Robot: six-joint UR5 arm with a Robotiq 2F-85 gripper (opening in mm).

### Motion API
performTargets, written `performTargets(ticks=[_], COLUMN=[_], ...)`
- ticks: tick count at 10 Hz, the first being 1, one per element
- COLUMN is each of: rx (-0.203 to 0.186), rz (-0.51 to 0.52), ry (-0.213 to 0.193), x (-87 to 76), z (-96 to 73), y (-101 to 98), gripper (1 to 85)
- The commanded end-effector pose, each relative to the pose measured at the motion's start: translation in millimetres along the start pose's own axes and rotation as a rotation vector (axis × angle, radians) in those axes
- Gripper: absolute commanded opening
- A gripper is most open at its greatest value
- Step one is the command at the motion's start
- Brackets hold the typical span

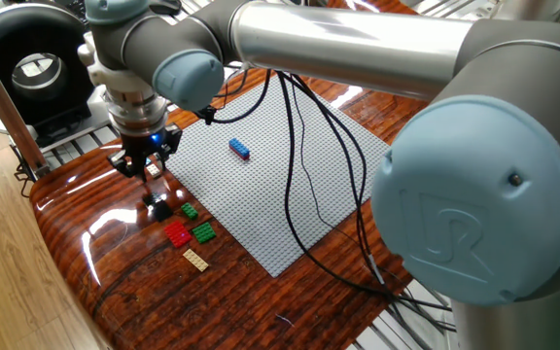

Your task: Build with small Lego blocks

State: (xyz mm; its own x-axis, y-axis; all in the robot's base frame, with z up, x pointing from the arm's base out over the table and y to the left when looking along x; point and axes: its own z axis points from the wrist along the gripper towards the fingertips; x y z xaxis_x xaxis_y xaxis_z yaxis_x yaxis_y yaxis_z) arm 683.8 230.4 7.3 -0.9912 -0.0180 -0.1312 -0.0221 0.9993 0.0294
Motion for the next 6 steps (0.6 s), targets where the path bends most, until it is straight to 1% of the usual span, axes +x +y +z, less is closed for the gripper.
performTargets(ticks=[1, 2, 3, 4, 6], rx=[-0.021, -0.02, -0.022, -0.007, -0.005], rz=[-0.021, -0.015, -0.015, -0.023, -0.037], ry=[0.019, 0.036, 0.037, 0.036, 0.027], x=[2.9, 7.3, 7.7, 7.4, 4.5], z=[-10.1, -10.2, -10.2, -10.2, -9.0], y=[0.3, 0.0, 0.4, -3.6, -3.8], gripper=[41.0, 41.0, 41.0, 39.7, 38.7])
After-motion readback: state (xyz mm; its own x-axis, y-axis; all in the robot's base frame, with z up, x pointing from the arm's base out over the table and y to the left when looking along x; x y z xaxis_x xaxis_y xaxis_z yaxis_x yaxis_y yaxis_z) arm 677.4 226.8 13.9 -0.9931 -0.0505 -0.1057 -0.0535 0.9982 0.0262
